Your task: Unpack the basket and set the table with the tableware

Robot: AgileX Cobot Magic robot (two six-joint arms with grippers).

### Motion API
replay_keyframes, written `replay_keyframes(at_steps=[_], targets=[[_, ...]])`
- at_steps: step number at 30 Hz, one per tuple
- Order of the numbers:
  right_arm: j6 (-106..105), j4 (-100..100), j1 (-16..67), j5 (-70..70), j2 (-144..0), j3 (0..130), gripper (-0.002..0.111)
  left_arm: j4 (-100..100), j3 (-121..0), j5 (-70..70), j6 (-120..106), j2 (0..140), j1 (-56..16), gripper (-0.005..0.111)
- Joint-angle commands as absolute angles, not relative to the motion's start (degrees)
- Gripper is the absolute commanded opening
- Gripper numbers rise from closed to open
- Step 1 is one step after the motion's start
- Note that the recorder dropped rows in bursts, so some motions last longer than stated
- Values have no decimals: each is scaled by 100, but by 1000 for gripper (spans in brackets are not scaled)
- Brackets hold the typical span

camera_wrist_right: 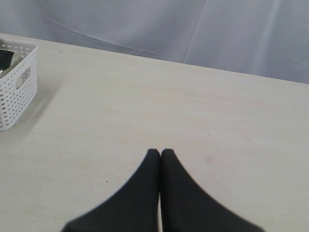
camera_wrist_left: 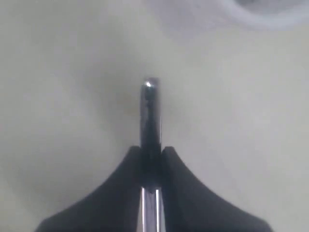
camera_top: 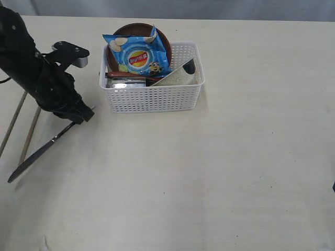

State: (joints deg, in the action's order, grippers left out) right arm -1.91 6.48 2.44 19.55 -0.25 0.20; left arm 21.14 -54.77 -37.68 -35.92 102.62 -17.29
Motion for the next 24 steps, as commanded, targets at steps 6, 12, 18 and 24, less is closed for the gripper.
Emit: replay_keyframes(at_steps=[6,12,18,24], targets=[[-187,682,241,1940,0,0,0,2231,-5448,-4439,-5342,10198,-2250,0],[-187,682,241,1940,0,0,0,2231,-5448,-4670,-6357,10198,-2564,0],[-187,682,241,1940,0,0,0,1582,-5448,-4670,-7350,10198,-2991,0],[-187,682,241,1940,0,0,0,1021,-5448,-4670,-8061,10198,-3166,0]])
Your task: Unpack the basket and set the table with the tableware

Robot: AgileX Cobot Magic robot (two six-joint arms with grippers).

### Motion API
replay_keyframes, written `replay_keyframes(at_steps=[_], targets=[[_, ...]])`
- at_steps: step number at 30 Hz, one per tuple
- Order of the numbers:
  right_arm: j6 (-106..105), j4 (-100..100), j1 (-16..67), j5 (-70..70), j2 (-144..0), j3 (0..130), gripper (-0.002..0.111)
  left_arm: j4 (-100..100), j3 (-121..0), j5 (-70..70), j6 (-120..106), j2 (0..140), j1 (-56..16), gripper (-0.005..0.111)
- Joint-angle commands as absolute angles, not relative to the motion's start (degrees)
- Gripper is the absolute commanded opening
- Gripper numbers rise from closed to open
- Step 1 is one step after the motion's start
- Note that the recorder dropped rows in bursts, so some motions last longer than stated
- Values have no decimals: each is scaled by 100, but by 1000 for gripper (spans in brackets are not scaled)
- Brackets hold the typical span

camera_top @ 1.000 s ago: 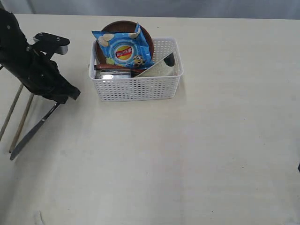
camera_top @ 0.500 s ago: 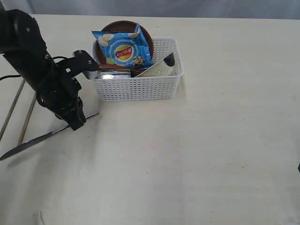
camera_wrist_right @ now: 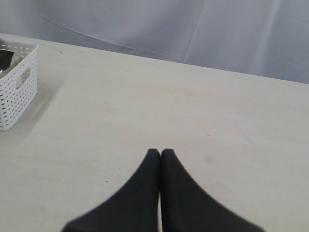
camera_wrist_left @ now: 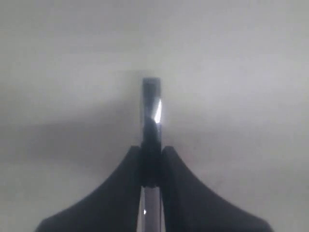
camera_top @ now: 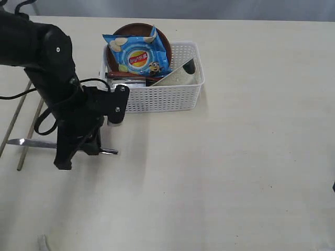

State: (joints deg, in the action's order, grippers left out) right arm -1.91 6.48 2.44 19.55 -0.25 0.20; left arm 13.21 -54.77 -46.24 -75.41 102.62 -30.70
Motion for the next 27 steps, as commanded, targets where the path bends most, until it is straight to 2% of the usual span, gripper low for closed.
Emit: replay_keyframes(at_steps=[1,7,21,27], targets=[[-187,682,241,1940,0,0,0,1008,-5448,-4670,-8183,10198,-3165,0],[-187,682,241,1940,0,0,0,825,-5436,-4670,-8849,10198,-3431,0],[-187,682,241,1940,0,0,0,-718,-5436,-4544,-9124,10198,-4653,0],[-187,682,241,1940,0,0,0,-1029,-5436,-4800,-9306,10198,-4834,0]])
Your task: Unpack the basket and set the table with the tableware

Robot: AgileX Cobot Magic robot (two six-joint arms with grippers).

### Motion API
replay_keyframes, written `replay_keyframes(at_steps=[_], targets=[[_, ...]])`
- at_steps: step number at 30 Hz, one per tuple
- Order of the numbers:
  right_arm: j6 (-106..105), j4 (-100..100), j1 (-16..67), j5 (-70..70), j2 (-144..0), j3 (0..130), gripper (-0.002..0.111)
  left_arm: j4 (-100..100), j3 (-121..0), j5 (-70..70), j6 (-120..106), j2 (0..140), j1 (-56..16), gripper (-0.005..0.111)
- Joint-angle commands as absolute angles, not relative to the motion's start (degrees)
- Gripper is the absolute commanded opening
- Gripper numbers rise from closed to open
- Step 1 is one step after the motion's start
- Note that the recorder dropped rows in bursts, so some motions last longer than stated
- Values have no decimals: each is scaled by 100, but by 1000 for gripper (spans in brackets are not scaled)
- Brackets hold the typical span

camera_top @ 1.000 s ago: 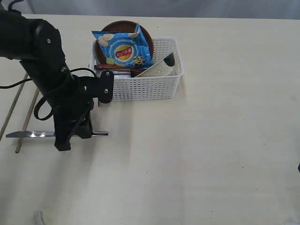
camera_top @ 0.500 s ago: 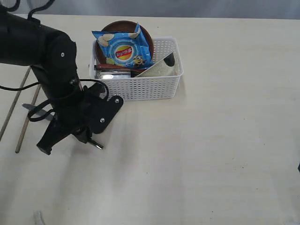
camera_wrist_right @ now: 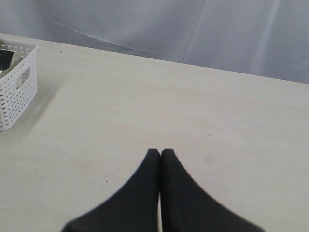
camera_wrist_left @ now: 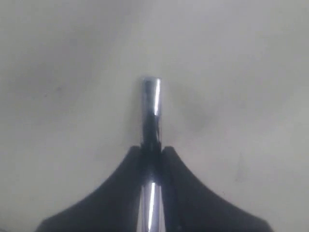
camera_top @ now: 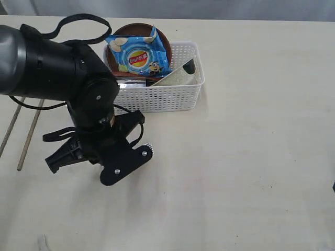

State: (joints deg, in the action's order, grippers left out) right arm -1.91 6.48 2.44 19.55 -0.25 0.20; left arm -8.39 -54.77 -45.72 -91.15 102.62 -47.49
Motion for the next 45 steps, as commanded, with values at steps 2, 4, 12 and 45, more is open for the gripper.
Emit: replay_keyframes(at_steps=[2,4,12,45], targets=[[-187,682,241,1940,0,0,0,-1029,-5436,-4840,-9317,10198,-4834,0],[-187,682,241,1940,0,0,0,-1029,-5436,-4840,-9317,10198,-4834,1],[-187,682,241,1940,0,0,0,-1018,-5097,-4437,-9169,10198,-4834,28],[-187,682,241,1940,0,0,0,-1177,-5255,-4032,1300,9205,-4762,46]])
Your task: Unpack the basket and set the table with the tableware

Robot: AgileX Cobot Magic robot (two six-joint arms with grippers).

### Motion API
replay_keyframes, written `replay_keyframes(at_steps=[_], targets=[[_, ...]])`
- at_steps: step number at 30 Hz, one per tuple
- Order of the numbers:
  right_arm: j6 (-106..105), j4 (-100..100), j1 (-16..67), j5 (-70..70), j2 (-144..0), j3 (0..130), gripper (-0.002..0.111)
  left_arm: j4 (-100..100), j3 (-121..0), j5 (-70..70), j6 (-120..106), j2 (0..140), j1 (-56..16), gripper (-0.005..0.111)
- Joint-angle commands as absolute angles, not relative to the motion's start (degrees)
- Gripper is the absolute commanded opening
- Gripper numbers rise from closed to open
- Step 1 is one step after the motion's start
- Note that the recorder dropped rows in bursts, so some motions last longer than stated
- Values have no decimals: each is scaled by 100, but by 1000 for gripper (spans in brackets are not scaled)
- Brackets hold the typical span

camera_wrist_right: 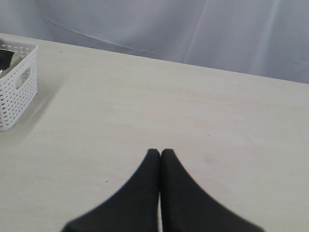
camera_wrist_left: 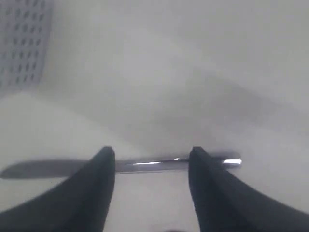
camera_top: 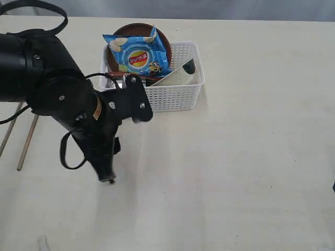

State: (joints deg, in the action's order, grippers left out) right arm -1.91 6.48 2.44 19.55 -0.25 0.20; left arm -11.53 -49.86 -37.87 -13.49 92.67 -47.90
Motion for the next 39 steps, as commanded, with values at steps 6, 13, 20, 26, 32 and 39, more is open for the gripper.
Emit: replay_keyframes(at_steps=[6,13,20,26,32,39], targets=[[-187,682,241,1940,0,0,0,-1177,-5608,-3647,2702,9182,-4398,46],[-187,682,241,1940,0,0,0,-1100,-6773,-3841,2155,9594,-3896,32],[-187,682,241,1940,0,0,0,274,-8352,-4971,-1218,10761,-3343,49],[-187,682,241,1940,0,0,0,-442,-8340,-4228,-2905,10979,-3388,49],[-187,682,241,1940,0,0,0,-1007,-8304,-3576,-2433,11119,-3388,49],[-187,682,241,1940,0,0,0,-734,-8304,-3578,-2772,11370,-3388,49]])
